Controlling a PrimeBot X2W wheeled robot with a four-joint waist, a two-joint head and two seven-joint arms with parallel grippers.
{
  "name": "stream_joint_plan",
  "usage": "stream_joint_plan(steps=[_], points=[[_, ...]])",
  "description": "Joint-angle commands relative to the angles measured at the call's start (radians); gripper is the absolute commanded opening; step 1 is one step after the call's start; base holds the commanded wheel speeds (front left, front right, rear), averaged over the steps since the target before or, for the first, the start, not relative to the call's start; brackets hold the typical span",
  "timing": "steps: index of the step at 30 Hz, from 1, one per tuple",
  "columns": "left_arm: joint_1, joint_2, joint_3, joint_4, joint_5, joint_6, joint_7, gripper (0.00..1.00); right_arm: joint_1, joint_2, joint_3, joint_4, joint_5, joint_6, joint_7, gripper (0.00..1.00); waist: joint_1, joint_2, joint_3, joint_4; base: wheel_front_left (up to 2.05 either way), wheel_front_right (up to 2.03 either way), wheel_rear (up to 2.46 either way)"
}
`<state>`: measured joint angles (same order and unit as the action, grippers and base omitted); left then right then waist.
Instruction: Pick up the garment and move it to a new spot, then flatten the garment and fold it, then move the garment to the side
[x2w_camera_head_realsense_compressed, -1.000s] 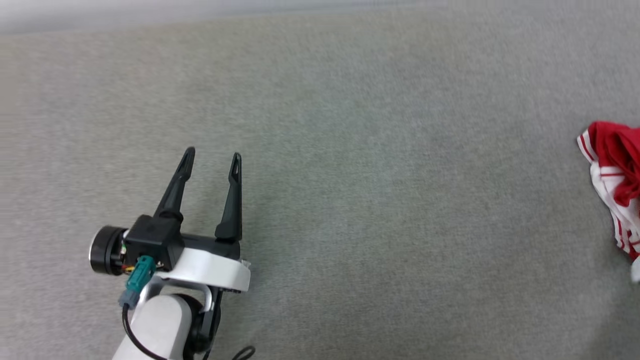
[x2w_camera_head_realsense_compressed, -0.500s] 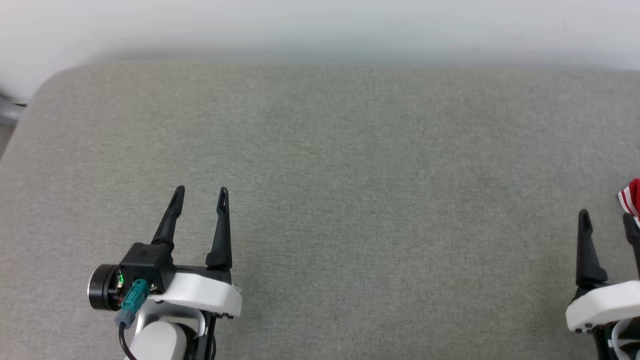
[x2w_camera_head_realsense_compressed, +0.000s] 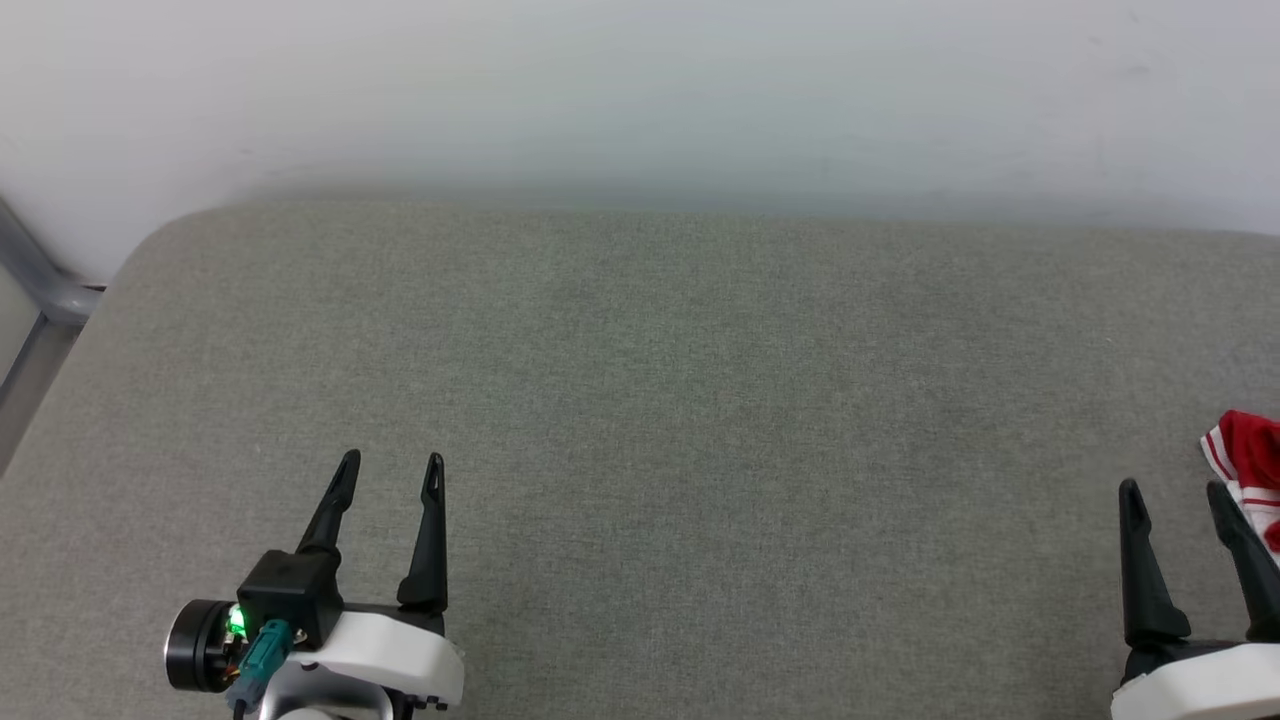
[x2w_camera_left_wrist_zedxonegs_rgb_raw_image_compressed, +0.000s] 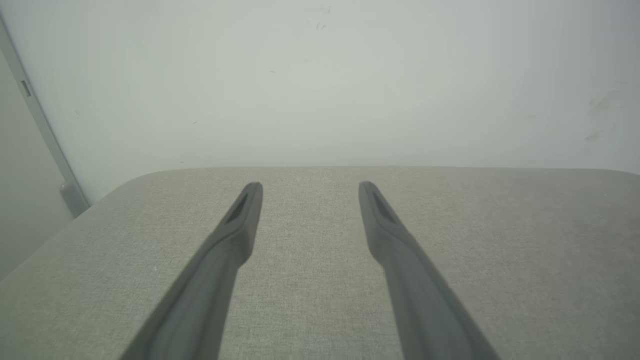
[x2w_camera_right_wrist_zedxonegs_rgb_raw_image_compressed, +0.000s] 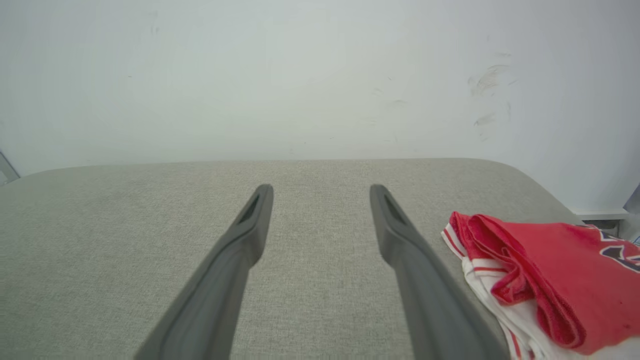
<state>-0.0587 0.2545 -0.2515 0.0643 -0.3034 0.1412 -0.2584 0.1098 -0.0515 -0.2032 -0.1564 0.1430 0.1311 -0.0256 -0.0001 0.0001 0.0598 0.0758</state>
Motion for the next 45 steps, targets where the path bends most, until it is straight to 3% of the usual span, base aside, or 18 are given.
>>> stream_joint_plan(steps=[1, 27, 28, 31, 45], points=[[0.019, 0.006, -0.003, -0.005, 0.0, 0.003, 0.007, 1.0, 0.033, 0.002, 0.002, -0.021, 0.005, -0.001, 0.005, 1.0, 0.0001, -0.0001, -0.019, -0.007, 0.0, 0.0, 0.0], [0.009, 0.018, -0.017, -0.02, -0.03, 0.0, 0.035, 1.0, 0.018, 0.002, 0.01, -0.052, 0.009, -0.001, 0.032, 1.0, 0.0001, -0.0001, -0.026, -0.023, 0.0, 0.0, 0.0], [0.021, 0.016, -0.018, -0.019, -0.028, 0.0, 0.035, 0.0, 0.033, 0.0, 0.009, -0.05, 0.007, 0.0, 0.03, 0.0, 0.0002, -0.0001, -0.026, -0.023, 0.0, 0.0, 0.0], [0.034, 0.008, -0.022, 0.001, -0.041, -0.003, 0.037, 0.0, 0.032, 0.002, 0.009, -0.019, 0.02, 0.0, 0.033, 0.0, 0.0002, -0.0001, -0.026, -0.024, 0.0, 0.0, 0.0], [0.017, -0.021, 0.037, 0.034, -0.291, -0.052, 0.089, 0.0, -0.016, 0.002, 0.025, 0.058, 0.292, 0.0, 0.053, 0.0, 0.0002, -0.0001, -0.03, -0.03, 0.0, 0.0, 0.0]])
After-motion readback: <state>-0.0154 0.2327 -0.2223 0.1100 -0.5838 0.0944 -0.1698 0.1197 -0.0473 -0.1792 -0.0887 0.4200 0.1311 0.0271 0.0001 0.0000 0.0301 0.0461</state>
